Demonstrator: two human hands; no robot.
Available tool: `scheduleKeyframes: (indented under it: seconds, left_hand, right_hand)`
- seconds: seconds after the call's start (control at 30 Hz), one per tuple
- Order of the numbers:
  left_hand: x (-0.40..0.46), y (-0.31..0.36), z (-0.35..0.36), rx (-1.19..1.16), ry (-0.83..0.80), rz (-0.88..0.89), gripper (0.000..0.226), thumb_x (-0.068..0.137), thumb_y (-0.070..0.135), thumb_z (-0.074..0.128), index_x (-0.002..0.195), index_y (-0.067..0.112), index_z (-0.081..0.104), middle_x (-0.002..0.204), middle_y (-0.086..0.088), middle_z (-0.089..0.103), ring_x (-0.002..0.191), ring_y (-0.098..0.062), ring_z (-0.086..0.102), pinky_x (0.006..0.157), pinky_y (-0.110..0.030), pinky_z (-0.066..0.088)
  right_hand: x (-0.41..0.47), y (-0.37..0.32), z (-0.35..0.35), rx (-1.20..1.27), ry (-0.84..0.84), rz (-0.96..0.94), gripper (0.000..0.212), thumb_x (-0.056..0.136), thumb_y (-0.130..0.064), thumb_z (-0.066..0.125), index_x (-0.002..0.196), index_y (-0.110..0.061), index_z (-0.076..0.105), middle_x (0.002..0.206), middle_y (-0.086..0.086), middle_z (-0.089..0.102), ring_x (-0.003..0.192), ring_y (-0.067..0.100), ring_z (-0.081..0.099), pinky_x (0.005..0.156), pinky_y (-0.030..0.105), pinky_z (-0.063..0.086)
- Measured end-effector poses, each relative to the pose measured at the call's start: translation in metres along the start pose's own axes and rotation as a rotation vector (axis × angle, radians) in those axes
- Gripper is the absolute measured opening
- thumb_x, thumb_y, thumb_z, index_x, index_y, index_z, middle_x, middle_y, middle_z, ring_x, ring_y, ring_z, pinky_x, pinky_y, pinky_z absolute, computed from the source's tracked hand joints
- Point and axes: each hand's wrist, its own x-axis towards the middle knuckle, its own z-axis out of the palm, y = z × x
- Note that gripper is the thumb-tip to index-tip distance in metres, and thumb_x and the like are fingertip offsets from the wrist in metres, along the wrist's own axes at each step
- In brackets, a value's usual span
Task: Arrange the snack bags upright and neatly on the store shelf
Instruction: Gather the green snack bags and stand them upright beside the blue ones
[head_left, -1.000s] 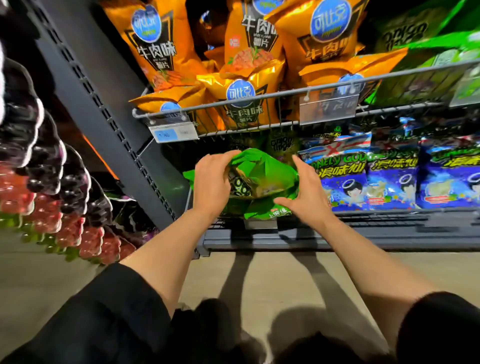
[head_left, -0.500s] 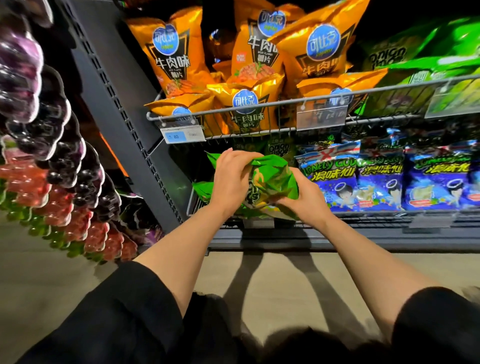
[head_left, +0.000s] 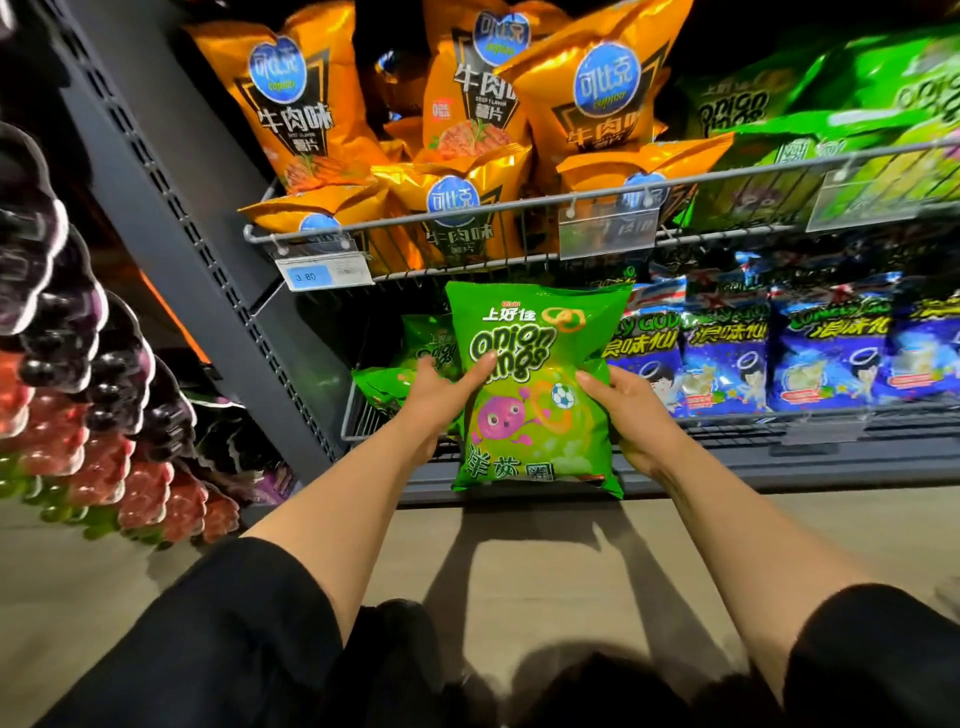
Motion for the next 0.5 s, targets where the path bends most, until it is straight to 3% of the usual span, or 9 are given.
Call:
scheduleKeyframes:
  seconds: [0.07, 0.1, 0.17, 0.23, 0.37, 0.5]
  left_hand:
    - [0.0, -0.007, 0.008, -0.038, -0.2, -0.041, 0.073, 0.082, 0.032, 0.07, 0.14, 0.013, 0.03, 0.13, -0.008, 0.057, 0.099, -0.014, 0.061, 0.086, -0.028, 0.048]
    - [0.003, -0.012, 0.012, -0.033, -0.257, -0.009, 0.068, 0.08, 0.024, 0.073, 0.135, 0.013, 0.036, 0.127, -0.007, 0.061, 0.095, -0.012, 0.063, 0.083, -0.025, 0.05]
    - [0.009, -0.021, 0.019, -0.035, -0.311, 0.052, 0.067, 0.074, 0.015, 0.079, 0.131, 0.013, 0.043, 0.124, -0.009, 0.064, 0.103, -0.016, 0.065, 0.089, -0.028, 0.052]
    - [0.011, -0.024, 0.022, -0.037, -0.297, 0.11, 0.061, 0.075, 0.012, 0.078, 0.127, 0.014, 0.047, 0.119, -0.007, 0.066, 0.103, -0.017, 0.065, 0.087, -0.025, 0.053]
    - [0.012, -0.026, 0.028, -0.053, -0.217, 0.181, 0.053, 0.079, 0.015, 0.075, 0.123, 0.02, 0.047, 0.101, 0.01, 0.063, 0.092, -0.006, 0.062, 0.065, -0.005, 0.048]
    - [0.02, -0.033, 0.038, 0.035, -0.143, 0.233, 0.056, 0.081, 0.033, 0.072, 0.129, 0.019, 0.047, 0.11, 0.009, 0.061, 0.103, -0.008, 0.059, 0.076, -0.008, 0.045]
  right_hand:
    - [0.0, -0.001, -0.003, 0.05, 0.008, 0.022, 0.029, 0.095, -0.016, 0.052, 0.119, -0.002, 0.059, 0.109, 0.013, 0.068, 0.087, 0.02, 0.067, 0.07, 0.029, 0.057]
    - [0.0, -0.001, -0.003, 0.068, 0.012, 0.028, 0.029, 0.095, -0.016, 0.051, 0.12, -0.003, 0.059, 0.109, 0.013, 0.068, 0.086, 0.02, 0.067, 0.069, 0.028, 0.057]
    - [0.002, 0.0, -0.004, 0.094, 0.026, 0.041, 0.029, 0.096, -0.018, 0.051, 0.121, -0.005, 0.058, 0.11, 0.012, 0.068, 0.086, 0.02, 0.067, 0.068, 0.029, 0.058]
    - [0.004, 0.001, -0.005, 0.066, 0.024, 0.058, 0.032, 0.095, -0.023, 0.053, 0.122, -0.009, 0.058, 0.112, 0.011, 0.068, 0.09, 0.021, 0.068, 0.071, 0.031, 0.058]
    - [0.008, 0.006, -0.008, -0.068, -0.047, 0.077, 0.054, 0.075, -0.026, 0.077, 0.123, -0.017, 0.056, 0.115, 0.007, 0.069, 0.101, 0.023, 0.068, 0.084, 0.04, 0.056]
    - [0.008, 0.013, -0.01, -0.16, -0.051, 0.0, 0.079, 0.051, -0.005, 0.09, 0.119, -0.021, 0.052, 0.114, 0.004, 0.068, 0.105, 0.02, 0.066, 0.091, 0.038, 0.053]
